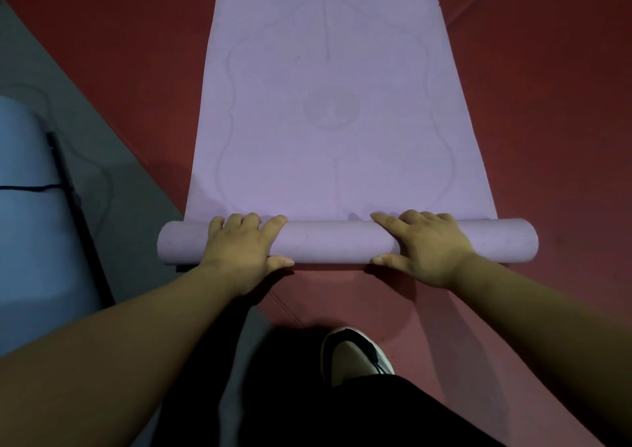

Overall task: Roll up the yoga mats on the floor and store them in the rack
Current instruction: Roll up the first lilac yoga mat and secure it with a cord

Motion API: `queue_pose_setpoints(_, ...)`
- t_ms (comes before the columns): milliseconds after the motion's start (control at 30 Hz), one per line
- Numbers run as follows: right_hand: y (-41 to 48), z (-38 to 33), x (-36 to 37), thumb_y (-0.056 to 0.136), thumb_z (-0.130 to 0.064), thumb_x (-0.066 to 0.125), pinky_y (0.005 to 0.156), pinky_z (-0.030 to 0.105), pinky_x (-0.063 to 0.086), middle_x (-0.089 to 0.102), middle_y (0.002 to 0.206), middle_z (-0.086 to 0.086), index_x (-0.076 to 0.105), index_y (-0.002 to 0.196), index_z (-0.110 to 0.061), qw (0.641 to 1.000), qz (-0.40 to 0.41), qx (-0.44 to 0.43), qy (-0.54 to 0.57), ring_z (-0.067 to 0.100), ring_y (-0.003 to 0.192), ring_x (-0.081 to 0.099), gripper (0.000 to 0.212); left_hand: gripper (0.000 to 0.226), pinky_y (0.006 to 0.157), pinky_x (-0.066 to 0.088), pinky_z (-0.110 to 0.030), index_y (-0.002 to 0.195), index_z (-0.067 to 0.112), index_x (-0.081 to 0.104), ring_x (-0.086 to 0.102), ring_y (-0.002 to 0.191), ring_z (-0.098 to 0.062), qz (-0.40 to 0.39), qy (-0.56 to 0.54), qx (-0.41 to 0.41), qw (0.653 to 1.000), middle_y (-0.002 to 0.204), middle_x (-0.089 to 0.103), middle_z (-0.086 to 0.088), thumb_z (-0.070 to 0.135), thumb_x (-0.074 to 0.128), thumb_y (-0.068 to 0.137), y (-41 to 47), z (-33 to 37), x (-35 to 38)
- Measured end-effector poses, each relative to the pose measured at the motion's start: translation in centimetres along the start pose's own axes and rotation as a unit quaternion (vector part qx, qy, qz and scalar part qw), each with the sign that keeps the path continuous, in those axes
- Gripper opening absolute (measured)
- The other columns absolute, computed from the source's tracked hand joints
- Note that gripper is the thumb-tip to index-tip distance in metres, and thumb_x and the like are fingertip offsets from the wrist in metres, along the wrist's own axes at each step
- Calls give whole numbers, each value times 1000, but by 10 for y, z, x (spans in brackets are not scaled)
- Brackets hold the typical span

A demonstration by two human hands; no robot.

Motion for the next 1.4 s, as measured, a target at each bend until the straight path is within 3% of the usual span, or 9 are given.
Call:
queue_pose_setpoints(167, -33, -21, 13, 77, -96, 16, 89, 40, 46, 59, 121, -5, 20, 156, -48, 998, -54, -26, 25, 23, 110, 61, 93, 88, 87, 46, -49, 140, 33, 53, 62, 98, -35, 14, -6, 25, 1000, 108, 68, -7, 89, 29, 77, -44, 5, 14)
queue_pose_setpoints(400, -87, -43, 28, 78, -96, 18, 89, 40, 45, 58, 116, -9, 29, 154, -49, 995, -84, -24, 55, 20, 110, 60, 90, 87, 92, 40, -44, 153, 40, 34, 57, 104, -29, -72, -14, 5, 997, 119, 61, -1, 87, 14, 83, -108, 22, 32)
queue_pose_setpoints(533, -74, -41, 28, 76, -96, 15, 96, 39, 43, 54, 125, -11, 24, 154, -51, 992, -112, -20, 51, 18, 119, 53, 90, 81, 103, 36, -45, 155, 43, 17, 49, 121, -30, -151, -35, 10, 988, 137, 51, -2, 85, 28, 87, -89, 21, 33)
queue_pose_setpoints(700, -89, -58, 18, 86, -82, 37, 93, 52, 48, 58, 121, 7, 50, 146, -38, 999, 8, -8, 49, 34, 109, 57, 75, 82, 105, 35, -47, 154, 45, 19, 48, 124, -32, -192, -48, 13, 980, 140, 50, -3, 87, 35, 85, -78, 17, 36)
queue_pose_setpoints(833, -92, -67, 28, 89, -72, 43, 100, 57, 42, 58, 127, 16, 51, 147, -33, 999, 37, 8, 35, 41, 113, 56, 70, 83, 106, 36, -48, 154, 47, 19, 48, 126, -33, -223, -68, 12, 972, 143, 49, -5, 88, 36, 84, -71, 15, 38)
queue_pose_setpoints(967, -73, -58, 29, 87, -78, 34, 98, 52, 43, 60, 122, 8, 49, 146, -39, 998, -41, 13, 46, 35, 112, 59, 72, 86, 114, 26, -54, 157, 46, 14, 38, 135, -30, -134, -59, -1, 989, 146, 38, -4, 86, 22, 82, -82, 19, 32)
queue_pose_setpoints(1133, -62, -53, 25, 75, -86, 8, 112, 41, 28, 46, 140, -4, 20, 157, -50, 991, -123, 2, 49, 23, 134, 42, 90, 86, 111, 21, -58, 151, 34, 41, 53, 126, -37, -22, -56, -27, 998, 136, 57, -13, 81, 35, 80, -98, 30, 48)
queue_pose_setpoints(1300, -55, -47, 21, 74, -87, 5, 113, 44, 30, 43, 143, -4, 15, 157, -51, 988, -148, 4, 52, 23, 133, 40, 91, 100, 119, 12, -53, 160, 42, 15, 31, 142, -28, -93, -50, -27, 994, 154, 37, -4, 87, 3, 71, -81, 25, 37)
queue_pose_setpoints(1400, -68, -47, 20, 86, -82, 23, 106, 62, 37, 53, 137, 8, 36, 153, -44, 998, -63, 25, 14, 35, 125, 50, 78, 102, 119, 15, -51, 158, 45, 6, 29, 142, -26, -139, -59, -23, 988, 155, 31, -1, 87, -1, 65, -71, 19, 33)
Point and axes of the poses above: each hand's wrist, its own y-axis towards the middle knuckle, its own x-axis out of the palm, z = x × y, the point moved 7 cm from there along y, towards the middle knuckle
